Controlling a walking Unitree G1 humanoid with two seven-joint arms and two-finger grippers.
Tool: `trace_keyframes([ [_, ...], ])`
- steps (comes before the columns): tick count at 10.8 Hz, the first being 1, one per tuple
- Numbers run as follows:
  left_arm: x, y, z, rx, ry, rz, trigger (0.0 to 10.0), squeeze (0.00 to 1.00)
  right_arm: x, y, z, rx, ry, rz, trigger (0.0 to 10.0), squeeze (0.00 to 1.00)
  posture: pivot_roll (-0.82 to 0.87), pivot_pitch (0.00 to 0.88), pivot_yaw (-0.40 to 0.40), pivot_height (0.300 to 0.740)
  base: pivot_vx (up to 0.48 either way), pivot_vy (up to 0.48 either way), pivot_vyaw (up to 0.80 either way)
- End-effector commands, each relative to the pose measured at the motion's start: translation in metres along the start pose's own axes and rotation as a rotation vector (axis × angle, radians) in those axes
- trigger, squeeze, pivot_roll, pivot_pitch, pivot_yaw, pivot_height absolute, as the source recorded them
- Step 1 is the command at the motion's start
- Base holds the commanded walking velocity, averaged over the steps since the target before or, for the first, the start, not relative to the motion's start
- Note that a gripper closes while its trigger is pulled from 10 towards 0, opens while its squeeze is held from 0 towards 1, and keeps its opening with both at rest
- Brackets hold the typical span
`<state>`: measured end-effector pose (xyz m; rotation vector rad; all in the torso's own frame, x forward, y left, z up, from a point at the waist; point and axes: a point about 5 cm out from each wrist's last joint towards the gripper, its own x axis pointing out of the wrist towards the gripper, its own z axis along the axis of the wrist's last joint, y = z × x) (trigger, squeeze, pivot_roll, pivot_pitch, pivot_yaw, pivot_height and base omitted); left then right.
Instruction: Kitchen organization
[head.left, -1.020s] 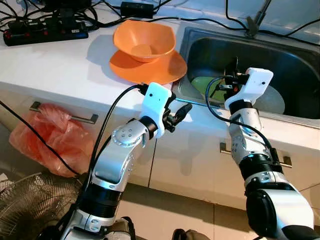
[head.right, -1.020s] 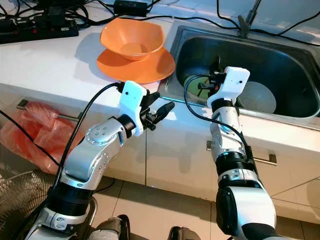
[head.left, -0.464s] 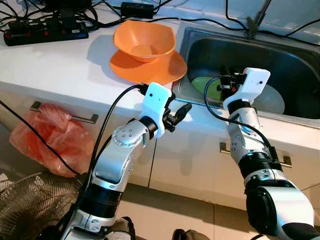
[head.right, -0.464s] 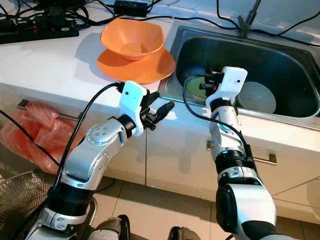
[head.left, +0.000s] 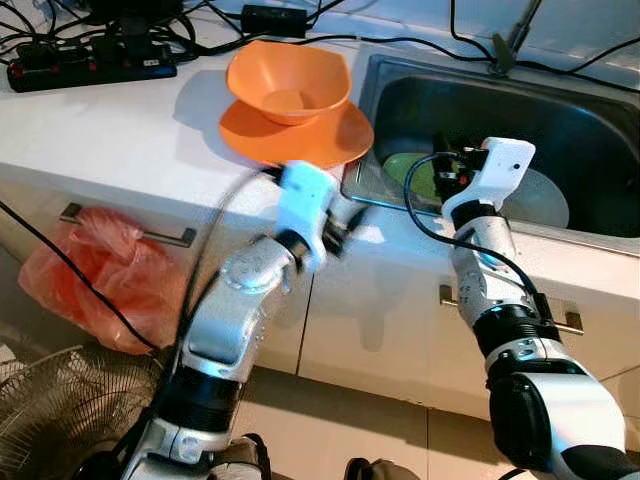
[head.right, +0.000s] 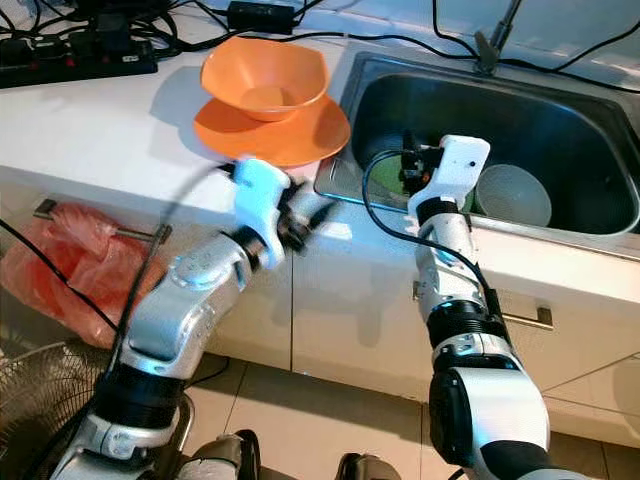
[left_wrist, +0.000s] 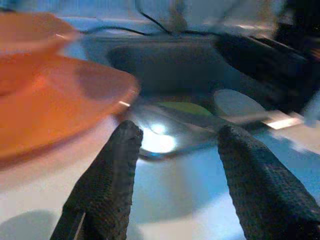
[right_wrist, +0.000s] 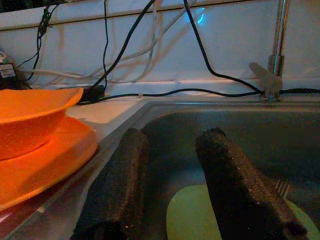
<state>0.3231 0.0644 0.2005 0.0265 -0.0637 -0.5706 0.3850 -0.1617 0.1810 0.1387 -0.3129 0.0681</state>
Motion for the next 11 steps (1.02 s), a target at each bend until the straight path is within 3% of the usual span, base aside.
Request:
trace_keyframes([
  [1, 0.002, 0.008, 0.006, 0.016, -0.024, 0.071, 10.0, 0.0, 0.004, 0.001, 0.008, 0.008, -0.028, 0.008, 10.0, 0.0, 0.08, 0.13, -0.083, 0.74, 0.0, 0.0, 0.0],
  [5, -0.007, 0.039, 0.005, -0.039, -0.004, 0.286, 10.0, 0.0, 0.003, 0.004, 0.007, 0.027, -0.03, 0.014, 10.0, 0.0, 0.08, 0.137, -0.084, 0.74, 0.0, 0.0, 0.0],
  [6, -0.012, 0.048, 0.009, -0.079, -0.027, 0.338, 10.0, 0.0, 0.003, 0.005, 0.007, 0.032, -0.028, 0.021, 10.0, 0.0, 0.09, 0.139, -0.086, 0.74, 0.0, 0.0, 0.0],
  [8, -0.021, 0.065, 0.013, -0.239, -0.037, 0.46, 10.0, 0.0, 0.003, 0.008, 0.007, 0.039, -0.028, 0.033, 10.0, 0.0, 0.09, 0.14, -0.086, 0.74, 0.0, 0.0, 0.0],
  [9, -0.024, 0.073, 0.021, -0.216, -0.049, 0.477, 10.0, 0.0, 0.003, 0.009, 0.007, 0.042, -0.027, 0.037, 10.0, 0.0, 0.09, 0.14, -0.086, 0.74, 0.0, 0.0, 0.0],
  [10, -0.024, 0.078, 0.03, -0.095, -0.055, 0.484, 10.0, 0.0, 0.003, 0.01, 0.007, 0.044, -0.027, 0.039, 10.0, 0.0, 0.09, 0.139, -0.087, 0.74, 0.0, 0.0, 0.0],
  [11, -0.023, 0.083, 0.044, 0.078, -0.063, 0.479, 10.0, 0.0, 0.003, 0.01, 0.006, 0.047, -0.026, 0.041, 10.0, 0.0, 0.1, 0.137, -0.086, 0.74, 0.0, 0.0, 0.0],
])
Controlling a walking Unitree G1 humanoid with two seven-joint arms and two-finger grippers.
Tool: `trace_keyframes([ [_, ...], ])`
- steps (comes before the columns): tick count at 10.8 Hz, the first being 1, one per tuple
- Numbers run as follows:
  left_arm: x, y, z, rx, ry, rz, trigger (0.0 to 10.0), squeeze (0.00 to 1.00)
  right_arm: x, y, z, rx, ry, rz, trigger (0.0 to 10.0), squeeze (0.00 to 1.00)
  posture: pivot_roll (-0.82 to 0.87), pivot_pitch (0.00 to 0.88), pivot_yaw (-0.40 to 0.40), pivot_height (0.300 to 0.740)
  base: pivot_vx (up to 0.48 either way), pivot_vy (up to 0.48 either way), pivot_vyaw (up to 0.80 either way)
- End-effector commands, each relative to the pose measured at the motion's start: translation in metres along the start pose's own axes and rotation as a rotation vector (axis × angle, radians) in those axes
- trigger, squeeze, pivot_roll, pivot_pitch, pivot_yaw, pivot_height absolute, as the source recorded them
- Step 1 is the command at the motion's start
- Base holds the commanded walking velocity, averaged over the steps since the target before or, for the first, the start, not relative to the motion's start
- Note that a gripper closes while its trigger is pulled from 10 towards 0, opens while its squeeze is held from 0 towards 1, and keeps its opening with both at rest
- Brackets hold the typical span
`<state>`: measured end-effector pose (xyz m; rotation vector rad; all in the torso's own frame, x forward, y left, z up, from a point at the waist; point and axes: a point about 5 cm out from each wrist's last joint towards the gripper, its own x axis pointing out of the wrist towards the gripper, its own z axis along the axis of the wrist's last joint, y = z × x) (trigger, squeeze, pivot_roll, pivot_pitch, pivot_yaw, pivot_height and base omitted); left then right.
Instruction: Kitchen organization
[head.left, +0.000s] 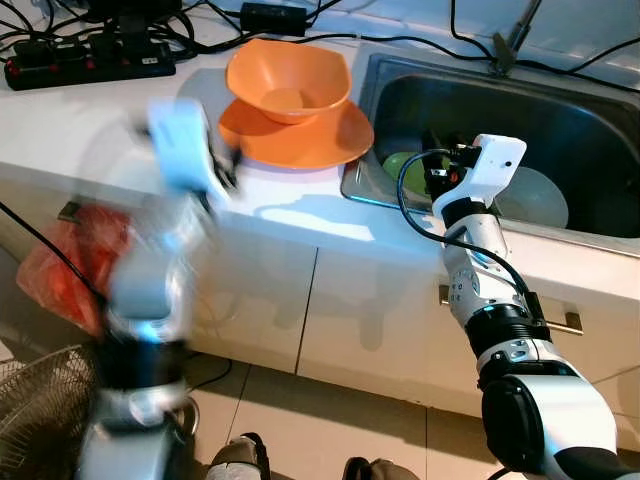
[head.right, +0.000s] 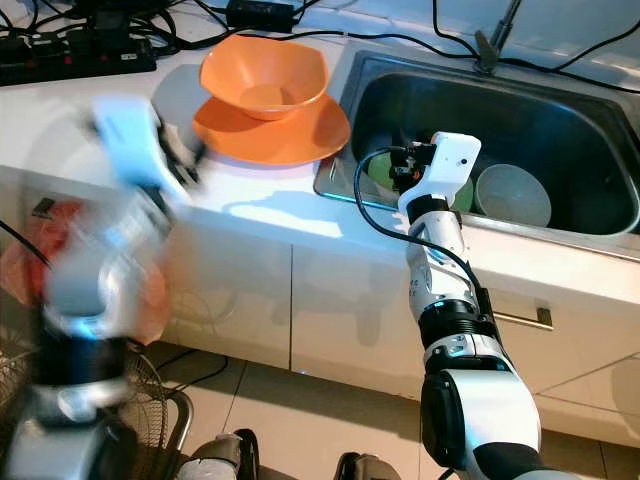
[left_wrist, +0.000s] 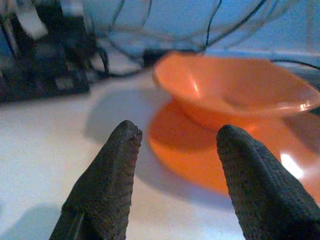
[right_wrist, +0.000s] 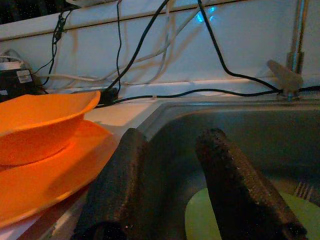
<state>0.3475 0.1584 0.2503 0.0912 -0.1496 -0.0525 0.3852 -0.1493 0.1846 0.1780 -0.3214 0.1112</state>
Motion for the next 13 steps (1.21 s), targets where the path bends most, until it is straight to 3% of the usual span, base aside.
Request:
trace_keyframes([
  [1, 0.003, -0.011, 0.0, 0.084, 0.004, -0.06, 10.0, 0.0, 0.001, 0.0, 0.004, 0.005, -0.016, 0.008, 10.0, 0.0, 0.1, 0.137, -0.085, 0.74, 0.0, 0.0, 0.0],
  [3, 0.014, -0.01, -0.006, 0.275, 0.023, -0.145, 10.0, 0.0, 0.0, 0.004, 0.003, 0.015, -0.014, 0.019, 10.0, 0.0, 0.09, 0.136, -0.078, 0.74, 0.0, 0.0, 0.0],
  [8, 0.021, -0.023, -0.004, 0.305, -0.076, -0.241, 10.0, 0.0, 0.006, 0.003, 0.016, 0.073, -0.055, -0.001, 10.0, 0.0, 0.09, 0.131, -0.074, 0.74, 0.0, 0.0, 0.0],
  [10, 0.022, -0.027, -0.002, 0.289, -0.108, -0.236, 10.0, 0.0, 0.006, 0.005, 0.015, 0.089, -0.046, 0.012, 10.0, 0.0, 0.09, 0.129, -0.073, 0.74, 0.0, 0.0, -0.8],
  [13, 0.022, -0.03, 0.003, 0.267, -0.151, -0.221, 10.0, 0.0, 0.004, 0.008, 0.015, 0.075, -0.056, 0.027, 10.0, 0.0, 0.09, 0.123, -0.072, 0.74, 0.081, 0.0, 0.0],
])
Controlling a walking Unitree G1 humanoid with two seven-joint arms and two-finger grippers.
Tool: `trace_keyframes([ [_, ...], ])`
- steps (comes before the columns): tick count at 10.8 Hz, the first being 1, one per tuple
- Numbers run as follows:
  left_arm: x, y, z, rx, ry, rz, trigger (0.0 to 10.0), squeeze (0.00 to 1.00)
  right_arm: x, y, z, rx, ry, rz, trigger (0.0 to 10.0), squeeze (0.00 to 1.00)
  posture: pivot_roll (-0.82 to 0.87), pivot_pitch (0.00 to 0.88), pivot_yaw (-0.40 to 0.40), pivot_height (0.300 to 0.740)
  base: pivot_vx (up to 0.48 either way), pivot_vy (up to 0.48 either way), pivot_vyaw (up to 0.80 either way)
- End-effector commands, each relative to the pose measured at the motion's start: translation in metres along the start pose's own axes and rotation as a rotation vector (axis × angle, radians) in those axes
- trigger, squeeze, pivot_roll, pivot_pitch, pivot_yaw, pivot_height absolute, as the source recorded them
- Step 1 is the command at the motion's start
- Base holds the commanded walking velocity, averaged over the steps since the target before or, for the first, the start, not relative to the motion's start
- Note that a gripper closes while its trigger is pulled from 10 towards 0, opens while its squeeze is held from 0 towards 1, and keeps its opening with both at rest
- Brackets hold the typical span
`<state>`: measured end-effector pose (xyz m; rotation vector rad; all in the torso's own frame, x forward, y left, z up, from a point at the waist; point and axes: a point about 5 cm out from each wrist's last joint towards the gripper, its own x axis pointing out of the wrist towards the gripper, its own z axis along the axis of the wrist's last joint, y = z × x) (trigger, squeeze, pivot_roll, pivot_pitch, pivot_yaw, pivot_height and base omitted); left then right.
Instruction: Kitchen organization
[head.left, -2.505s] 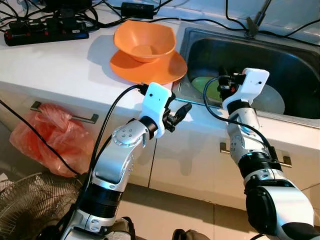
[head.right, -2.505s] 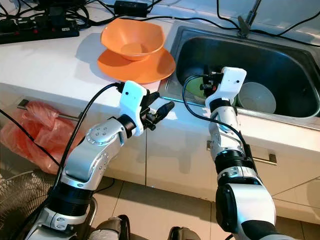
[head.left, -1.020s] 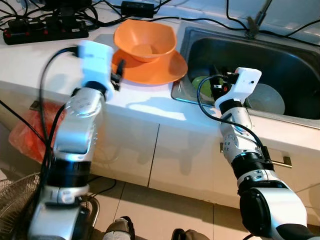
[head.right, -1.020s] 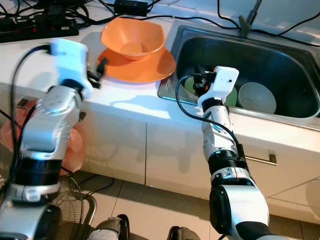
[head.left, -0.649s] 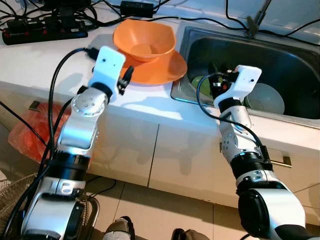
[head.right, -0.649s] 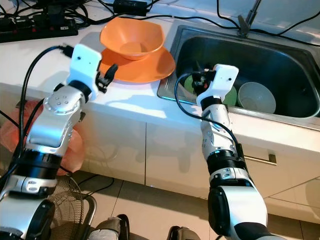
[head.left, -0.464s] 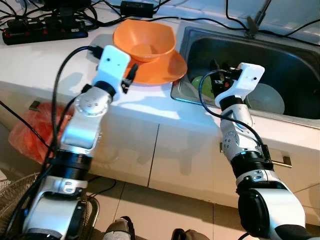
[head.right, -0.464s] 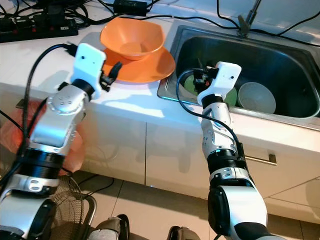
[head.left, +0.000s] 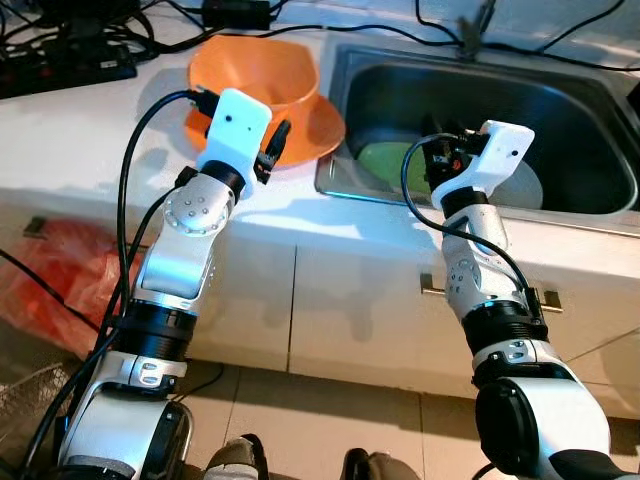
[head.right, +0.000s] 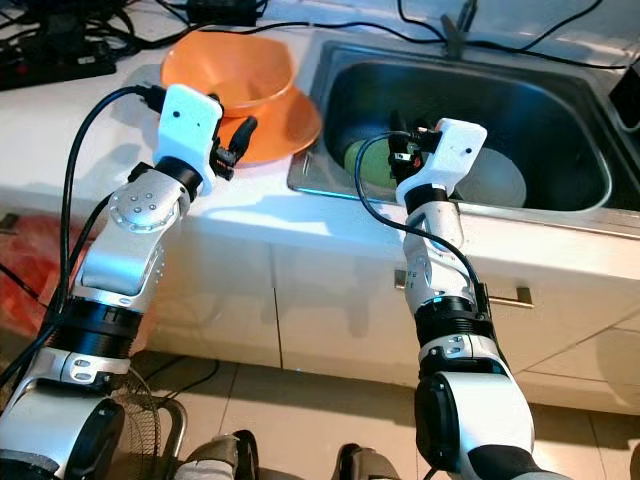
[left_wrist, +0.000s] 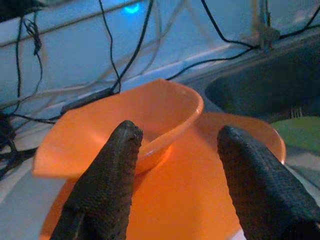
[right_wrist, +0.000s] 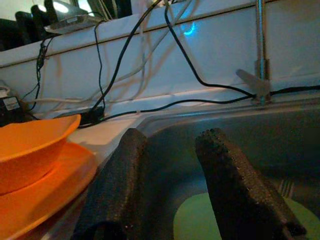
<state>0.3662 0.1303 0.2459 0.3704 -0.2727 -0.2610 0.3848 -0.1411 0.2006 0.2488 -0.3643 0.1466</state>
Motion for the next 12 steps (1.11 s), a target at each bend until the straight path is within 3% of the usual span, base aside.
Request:
trace_keyframes([
  [1, 0.004, 0.002, 0.01, 0.003, -0.035, 0.012, 10.0, 0.0, -0.001, -0.001, 0.002, 0.008, -0.011, 0.003, 10.0, 0.0, 0.08, 0.118, -0.073, 0.74, 0.285, 0.0, 0.0],
  [12, 0.003, 0.001, 0.024, -0.018, -0.1, 0.022, 10.0, 0.0, -0.003, 0.001, 0.001, 0.028, 0.001, 0.014, 10.0, 0.0, 0.09, 0.133, -0.084, 0.74, 0.306, 0.0, -0.06],
])
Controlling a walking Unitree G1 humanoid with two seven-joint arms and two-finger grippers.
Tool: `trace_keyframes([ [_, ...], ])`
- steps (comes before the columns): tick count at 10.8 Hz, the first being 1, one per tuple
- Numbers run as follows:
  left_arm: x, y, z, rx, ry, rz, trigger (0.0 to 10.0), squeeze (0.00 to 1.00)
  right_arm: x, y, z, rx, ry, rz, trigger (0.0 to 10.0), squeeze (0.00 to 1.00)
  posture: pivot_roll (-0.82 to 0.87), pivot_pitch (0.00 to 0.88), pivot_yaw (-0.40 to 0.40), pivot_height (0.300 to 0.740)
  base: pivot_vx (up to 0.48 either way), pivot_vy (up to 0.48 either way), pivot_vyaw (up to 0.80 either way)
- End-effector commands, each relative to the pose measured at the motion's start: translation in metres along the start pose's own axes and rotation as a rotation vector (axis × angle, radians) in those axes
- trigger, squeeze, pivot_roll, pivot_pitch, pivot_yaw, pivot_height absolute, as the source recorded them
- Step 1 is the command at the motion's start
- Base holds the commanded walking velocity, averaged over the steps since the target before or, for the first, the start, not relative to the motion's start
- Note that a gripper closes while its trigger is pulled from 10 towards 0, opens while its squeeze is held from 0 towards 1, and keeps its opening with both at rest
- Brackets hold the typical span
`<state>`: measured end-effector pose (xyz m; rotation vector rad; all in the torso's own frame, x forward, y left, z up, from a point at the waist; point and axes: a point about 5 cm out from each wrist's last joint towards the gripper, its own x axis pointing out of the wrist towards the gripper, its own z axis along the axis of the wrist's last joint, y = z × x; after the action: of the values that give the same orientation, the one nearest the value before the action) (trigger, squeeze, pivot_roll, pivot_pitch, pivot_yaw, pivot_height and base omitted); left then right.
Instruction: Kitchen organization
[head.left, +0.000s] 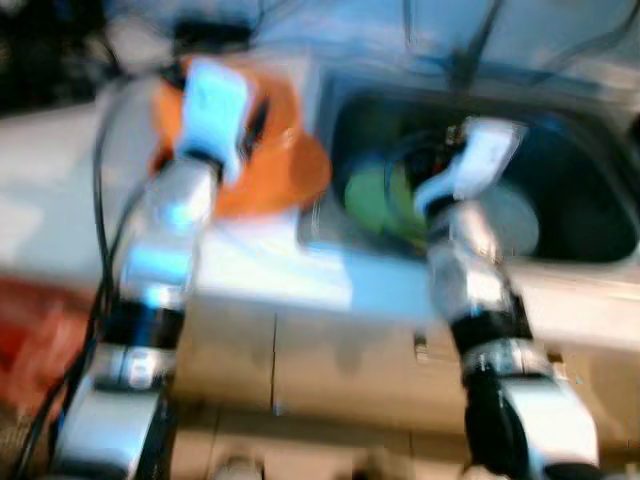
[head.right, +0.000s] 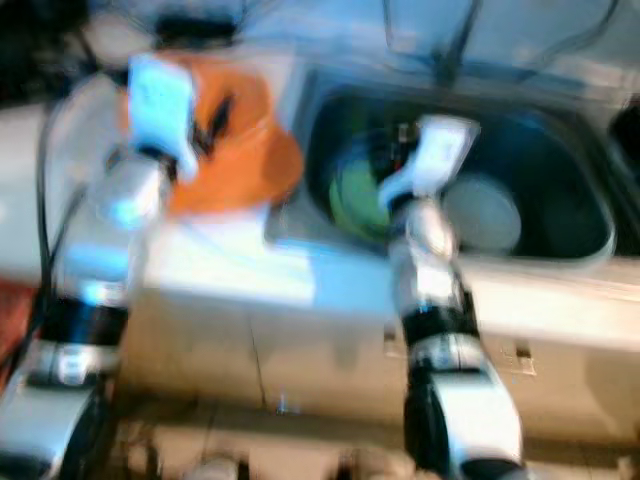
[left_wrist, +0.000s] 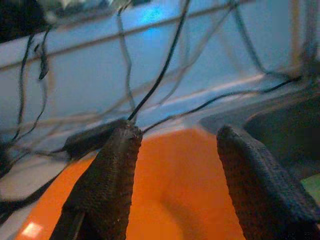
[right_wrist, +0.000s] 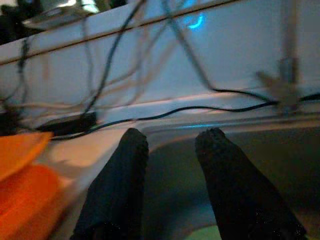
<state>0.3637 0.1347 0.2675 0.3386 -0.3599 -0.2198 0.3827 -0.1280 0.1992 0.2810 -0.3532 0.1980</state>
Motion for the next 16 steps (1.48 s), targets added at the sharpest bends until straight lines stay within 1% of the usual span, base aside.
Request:
trace_keyframes([
  [1, 0.001, -0.013, 0.007, -0.014, -0.036, -0.05, 10.0, 0.0, -0.002, -0.012, 0.005, -0.014, -0.011, -0.03, 10.0, 0.0, 0.09, 0.134, -0.084, 0.74, 0.0, 0.0, 0.0],
  [2, 0.001, -0.014, 0.009, -0.02, -0.045, -0.053, 10.0, 0.0, -0.002, -0.012, 0.005, -0.013, -0.01, -0.03, 10.0, 0.0, 0.09, 0.134, -0.084, 0.74, 0.0, 0.0, 0.0],
  [3, 0.0, -0.011, 0.016, -0.037, -0.066, -0.075, 10.0, 0.0, -0.002, -0.011, 0.005, -0.012, -0.011, -0.028, 10.0, 0.0, 0.09, 0.134, -0.084, 0.74, 0.0, 0.0, 0.0],
  [4, -0.003, -0.005, 0.028, -0.018, -0.101, -0.119, 10.0, 0.0, -0.003, -0.012, 0.004, -0.01, -0.008, -0.03, 10.0, 0.0, 0.09, 0.135, -0.084, 0.74, 0.0, 0.0, 0.0],
  [5, -0.004, -0.002, 0.033, 0.014, -0.103, -0.138, 10.0, 0.0, -0.003, -0.012, 0.003, -0.009, -0.004, -0.03, 10.0, 0.0, 0.1, 0.136, -0.084, 0.74, 0.0, 0.0, 0.0],
  [6, -0.005, 0.001, 0.034, 0.056, -0.083, -0.178, 10.0, 0.0, -0.003, -0.011, 0.002, -0.008, -0.001, -0.029, 10.0, 0.0, 0.1, 0.136, -0.084, 0.74, 0.0, 0.0, 0.0],
  [7, -0.011, 0.009, 0.032, 0.162, -0.036, -0.282, 10.0, 0.0, -0.003, -0.011, 0.002, -0.006, 0.003, -0.028, 10.0, 0.0, 0.1, 0.134, -0.083, 0.74, 0.0, 0.0, 0.0],
  [8, -0.014, 0.017, 0.029, 0.216, 0.002, -0.308, 10.0, 0.0, -0.003, -0.01, 0.001, -0.004, 0.003, -0.027, 10.0, 0.0, 0.1, 0.133, -0.08, 0.74, 0.0, 0.0, 0.0],
  [9, -0.015, 0.037, 0.025, 0.222, 0.053, -0.231, 10.0, 0.0, -0.003, -0.01, 0.001, -0.001, 0.006, -0.027, 10.0, 0.0, 0.1, 0.133, -0.077, 0.74, 0.0, 0.0, 0.0],
  [10, -0.013, 0.048, 0.024, 0.17, 0.067, -0.146, 10.0, 0.0, -0.003, -0.009, -0.001, 0.002, 0.008, -0.027, 10.0, 0.0, 0.11, 0.132, -0.075, 0.74, 0.0, 0.0, 0.0],
  [11, -0.008, 0.064, 0.02, -0.042, 0.073, 0.064, 10.0, 0.0, -0.004, -0.006, -0.003, 0.008, 0.014, -0.023, 10.0, 0.0, 0.11, 0.133, -0.077, 0.74, 0.0, 0.0, 0.0],
  [12, -0.006, 0.075, 0.007, -0.128, 0.149, 0.18, 10.0, 0.0, -0.004, -0.005, -0.003, 0.007, 0.017, -0.017, 10.0, 0.0, 0.11, 0.133, -0.075, 0.74, 0.0, 0.0, 0.0],
  [13, -0.005, 0.077, 0.0, -0.161, 0.186, 0.202, 10.0, 0.0, -0.004, -0.005, -0.003, 0.006, 0.017, -0.017, 10.0, 0.0, 0.1, 0.132, -0.073, 0.74, 0.0, 0.0, 0.0],
  [15, -0.001, 0.086, -0.013, -0.299, 0.249, 0.295, 10.0, 0.0, -0.004, -0.007, -0.003, 0.006, 0.018, -0.022, 10.0, 0.0, 0.1, 0.13, -0.067, 0.74, 0.0, 0.0, 0.0],
  [16, 0.001, 0.091, -0.02, -0.364, 0.301, 0.359, 10.0, 0.0, -0.004, -0.006, -0.003, 0.007, 0.014, -0.016, 10.0, 0.0, 0.1, 0.124, -0.063, 0.74, 0.0, 0.0, 0.0],
])
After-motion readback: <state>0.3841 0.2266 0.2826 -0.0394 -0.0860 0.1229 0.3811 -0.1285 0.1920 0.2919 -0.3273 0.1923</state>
